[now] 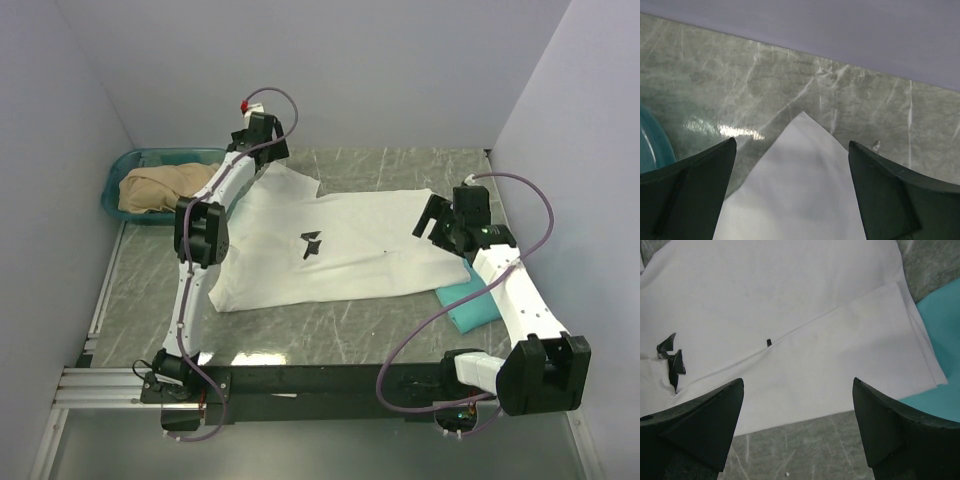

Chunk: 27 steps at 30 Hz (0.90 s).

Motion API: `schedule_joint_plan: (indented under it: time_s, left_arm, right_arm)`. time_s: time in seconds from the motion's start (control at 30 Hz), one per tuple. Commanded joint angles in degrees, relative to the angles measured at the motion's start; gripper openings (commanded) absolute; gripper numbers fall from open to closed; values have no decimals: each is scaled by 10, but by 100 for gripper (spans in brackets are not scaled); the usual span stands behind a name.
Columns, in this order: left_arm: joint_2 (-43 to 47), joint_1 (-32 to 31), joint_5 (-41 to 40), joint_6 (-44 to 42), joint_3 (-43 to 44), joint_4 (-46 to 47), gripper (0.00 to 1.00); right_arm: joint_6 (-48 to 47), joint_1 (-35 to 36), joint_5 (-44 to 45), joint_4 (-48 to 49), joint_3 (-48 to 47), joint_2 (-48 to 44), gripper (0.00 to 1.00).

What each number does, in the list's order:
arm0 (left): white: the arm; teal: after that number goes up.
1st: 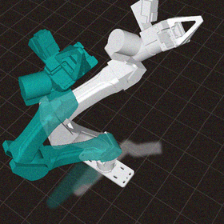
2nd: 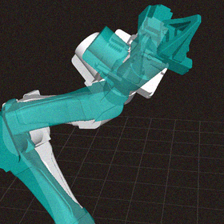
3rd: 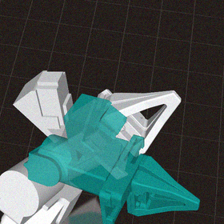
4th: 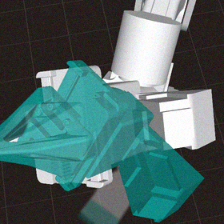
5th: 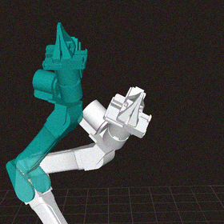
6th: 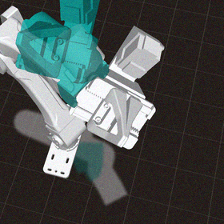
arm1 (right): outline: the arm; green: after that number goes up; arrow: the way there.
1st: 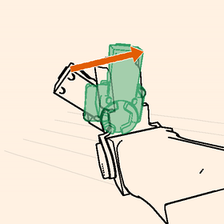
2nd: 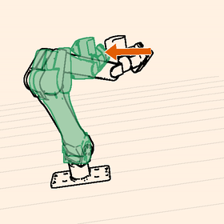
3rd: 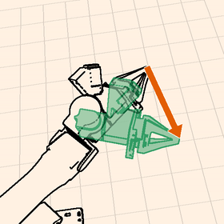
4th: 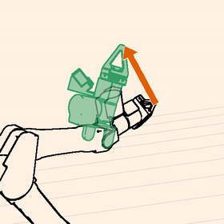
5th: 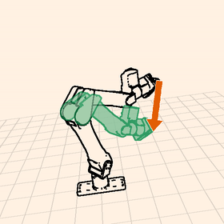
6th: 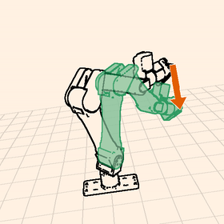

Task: Fold and stack the t-shirts
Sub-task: Fold the tshirt

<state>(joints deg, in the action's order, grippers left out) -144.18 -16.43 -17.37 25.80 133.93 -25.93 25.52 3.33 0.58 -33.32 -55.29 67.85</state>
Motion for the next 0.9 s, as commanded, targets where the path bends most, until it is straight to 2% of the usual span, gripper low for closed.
schedule_joint_plan:
  time_s: [0.0,0.1,0.23,0.53,0.6,0.63,0.73,0.77,0.87]
  left_arm:
    - [-21,1,6,-35,64,71,99]
    - [-78,0,23,-41,104,62,99]
    - [-97,2,30,-38,89,74,99]
    - [-137,4,59,-20,116,24,97]
    - [-143,5,48,-17,123,7,88]
    - [-140,4,44,-19,115,8,78]
    - [-130,3,26,-23,97,-10,60]
    - [-131,3,27,-25,97,-16,58]
    - [-132,3,25,-27,98,-35,43]
  right_arm:
    - [-12,-4,3,21,5,-1,95]
    - [-11,-4,4,26,14,-6,95]
    - [-12,-5,8,25,19,-8,95]
    - [-12,-6,2,34,26,-9,95]
    - [-12,-7,2,37,30,-11,95]
    - [-12,-6,1,37,29,-11,95]
    - [-12,-7,0,38,28,-9,95]
    - [-12,-6,-1,41,30,-11,95]
    - [-11,-7,-4,42,33,-11,95]
